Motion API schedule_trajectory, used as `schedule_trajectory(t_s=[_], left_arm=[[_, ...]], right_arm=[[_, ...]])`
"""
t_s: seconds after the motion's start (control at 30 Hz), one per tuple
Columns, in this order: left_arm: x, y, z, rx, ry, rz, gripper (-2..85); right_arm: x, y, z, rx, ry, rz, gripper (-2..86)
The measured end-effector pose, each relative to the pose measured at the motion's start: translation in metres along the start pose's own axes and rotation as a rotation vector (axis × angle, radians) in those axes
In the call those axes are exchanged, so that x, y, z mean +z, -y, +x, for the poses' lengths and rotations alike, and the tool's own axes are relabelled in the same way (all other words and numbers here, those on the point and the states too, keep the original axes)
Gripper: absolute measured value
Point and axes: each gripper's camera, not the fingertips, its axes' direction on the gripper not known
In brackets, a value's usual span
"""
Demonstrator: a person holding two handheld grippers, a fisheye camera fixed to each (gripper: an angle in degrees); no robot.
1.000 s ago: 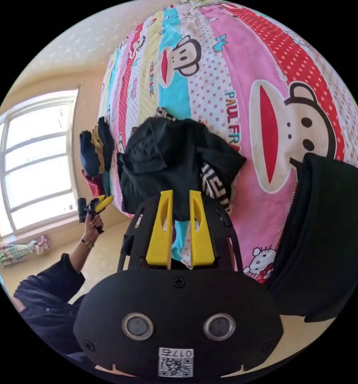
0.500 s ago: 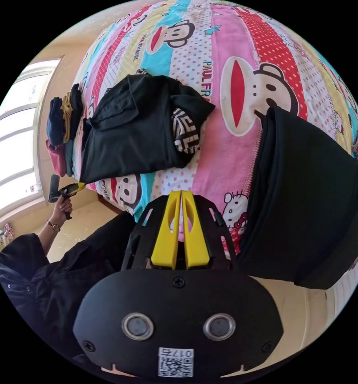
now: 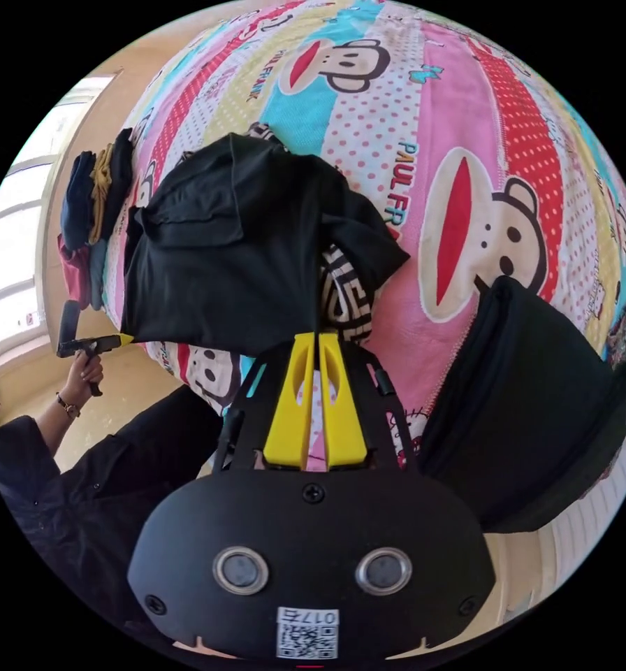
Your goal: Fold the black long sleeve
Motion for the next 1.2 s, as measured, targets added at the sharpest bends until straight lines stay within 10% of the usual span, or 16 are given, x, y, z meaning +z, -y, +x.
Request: schedule_trajectory(t_s=[0.5,0.87,1.2], left_arm=[[-0.072,0.022,0.001,-0.042,0.046,0.303,12.1],[-0.032,0.158,0.021,-0.043,0.304,0.134,8.3],[-0.123,0.047,0.02,0.203,-0.243,0.297,3.9]], right_arm=[[-0.032,-0.009,-0.018,0.196,0.228,0.166,11.9],[0.018,0.083,-0.038,0.15,0.05,-0.034,5.1],[-0.105,-0.066,0.026,0.175,0.583,0.336,3.2]])
